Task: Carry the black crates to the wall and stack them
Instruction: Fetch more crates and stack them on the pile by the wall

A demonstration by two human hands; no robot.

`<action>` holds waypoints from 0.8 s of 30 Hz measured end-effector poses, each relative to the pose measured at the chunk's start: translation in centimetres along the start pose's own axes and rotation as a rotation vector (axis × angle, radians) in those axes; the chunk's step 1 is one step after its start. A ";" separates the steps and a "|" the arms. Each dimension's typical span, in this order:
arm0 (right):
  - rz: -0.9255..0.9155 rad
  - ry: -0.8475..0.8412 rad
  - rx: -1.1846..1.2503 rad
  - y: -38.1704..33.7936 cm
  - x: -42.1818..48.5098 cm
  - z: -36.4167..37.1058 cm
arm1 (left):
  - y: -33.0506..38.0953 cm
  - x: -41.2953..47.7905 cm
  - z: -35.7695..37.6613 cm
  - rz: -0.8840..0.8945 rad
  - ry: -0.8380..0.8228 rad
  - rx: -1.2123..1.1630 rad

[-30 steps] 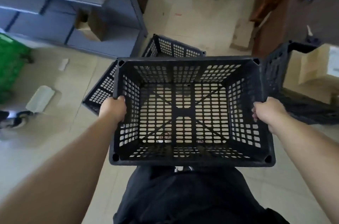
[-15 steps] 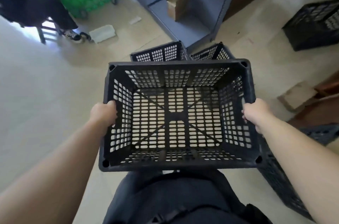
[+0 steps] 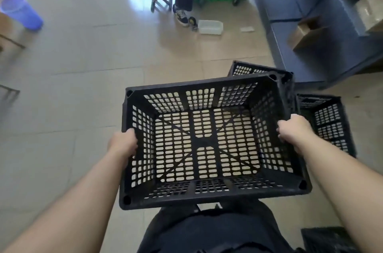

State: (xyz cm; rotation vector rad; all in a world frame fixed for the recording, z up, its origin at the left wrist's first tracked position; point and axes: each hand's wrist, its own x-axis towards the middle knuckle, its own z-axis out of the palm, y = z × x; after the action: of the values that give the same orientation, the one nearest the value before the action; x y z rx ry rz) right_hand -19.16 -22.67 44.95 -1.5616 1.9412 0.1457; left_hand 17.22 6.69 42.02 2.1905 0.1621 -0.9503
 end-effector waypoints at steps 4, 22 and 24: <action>-0.123 -0.050 -0.052 -7.4 -1.3 3.5 | -1.8 0.9 -6.4 -0.084 0.128 -0.109; -0.812 -0.392 -0.405 -36.4 -13.8 19.7 | -15.4 -7.7 -19.5 -0.469 0.698 -0.611; -0.893 -0.434 -0.455 -37.4 -17.1 21.9 | -18.1 -9.7 -20.1 -0.517 0.752 -0.665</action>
State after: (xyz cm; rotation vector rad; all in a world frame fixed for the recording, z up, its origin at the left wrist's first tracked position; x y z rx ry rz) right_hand 25.35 -9.16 47.77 -2.3080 0.7912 0.5125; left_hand 15.19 34.84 47.38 1.7712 1.2496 -0.1926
